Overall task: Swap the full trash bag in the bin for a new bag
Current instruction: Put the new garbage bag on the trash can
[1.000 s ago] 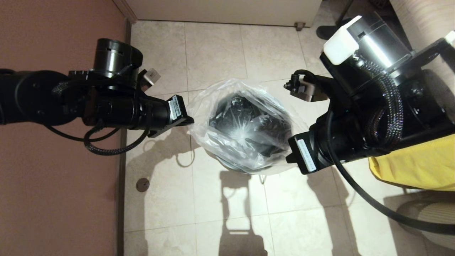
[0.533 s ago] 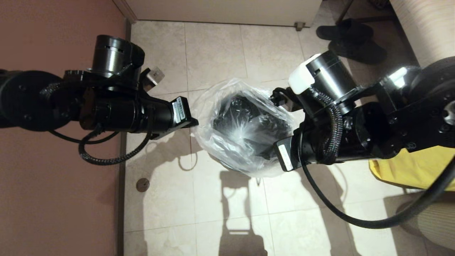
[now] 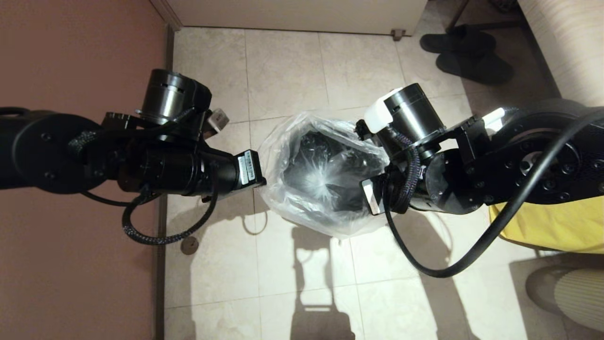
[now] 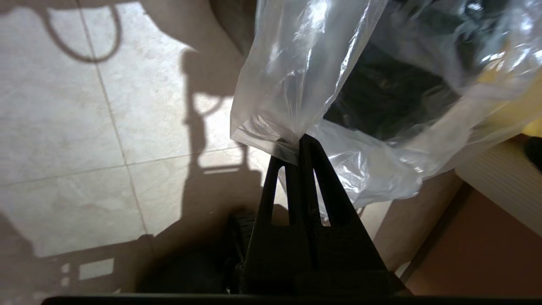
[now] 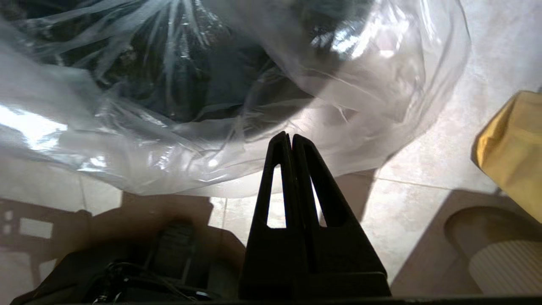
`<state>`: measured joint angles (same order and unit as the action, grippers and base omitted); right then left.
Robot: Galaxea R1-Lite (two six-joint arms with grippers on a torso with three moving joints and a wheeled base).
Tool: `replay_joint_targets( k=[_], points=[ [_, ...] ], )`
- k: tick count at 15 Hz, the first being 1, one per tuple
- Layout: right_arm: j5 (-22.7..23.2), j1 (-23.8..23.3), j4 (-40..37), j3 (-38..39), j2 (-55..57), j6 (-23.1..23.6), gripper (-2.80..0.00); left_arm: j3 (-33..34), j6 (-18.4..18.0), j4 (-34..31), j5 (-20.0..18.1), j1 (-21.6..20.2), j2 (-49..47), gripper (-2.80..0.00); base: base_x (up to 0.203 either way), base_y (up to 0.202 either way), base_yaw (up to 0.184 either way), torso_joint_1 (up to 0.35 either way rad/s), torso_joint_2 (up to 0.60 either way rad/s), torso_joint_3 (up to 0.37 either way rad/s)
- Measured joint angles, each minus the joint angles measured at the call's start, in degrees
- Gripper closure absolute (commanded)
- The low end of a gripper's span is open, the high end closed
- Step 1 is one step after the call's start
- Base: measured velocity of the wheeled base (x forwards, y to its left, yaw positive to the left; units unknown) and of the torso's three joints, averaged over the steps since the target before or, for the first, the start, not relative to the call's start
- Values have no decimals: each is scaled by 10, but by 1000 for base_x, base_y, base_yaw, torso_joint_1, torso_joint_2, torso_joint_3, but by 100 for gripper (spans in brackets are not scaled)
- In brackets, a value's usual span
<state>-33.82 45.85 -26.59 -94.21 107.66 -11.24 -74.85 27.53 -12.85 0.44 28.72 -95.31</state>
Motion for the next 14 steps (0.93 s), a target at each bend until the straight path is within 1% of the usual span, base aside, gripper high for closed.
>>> replay_joint_targets(
  k=[3, 6, 10, 12, 14],
  points=[
    [-9, -28, -3, 15, -6, 2, 0, 25, 0, 3, 17, -1, 6, 0, 0, 0, 0, 0, 0, 0],
    [-9, -54, -2, 33, -8, 11, 0, 40, 1, 4, 18, -1, 7, 0, 0, 0, 0, 0, 0, 0],
    [-7, -63, 5, 36, -2, 5, 0, 50, 0, 5, 18, -2, 7, 0, 0, 0, 0, 0, 0, 0],
    [2, -64, 31, 36, 5, 4, 0, 51, 0, 5, 18, -1, 6, 0, 0, 0, 0, 0, 0, 0],
    [9, -65, 38, 35, 14, 2, 0, 55, 1, 5, 18, -1, 6, 0, 0, 0, 0, 0, 0, 0]
  ],
)
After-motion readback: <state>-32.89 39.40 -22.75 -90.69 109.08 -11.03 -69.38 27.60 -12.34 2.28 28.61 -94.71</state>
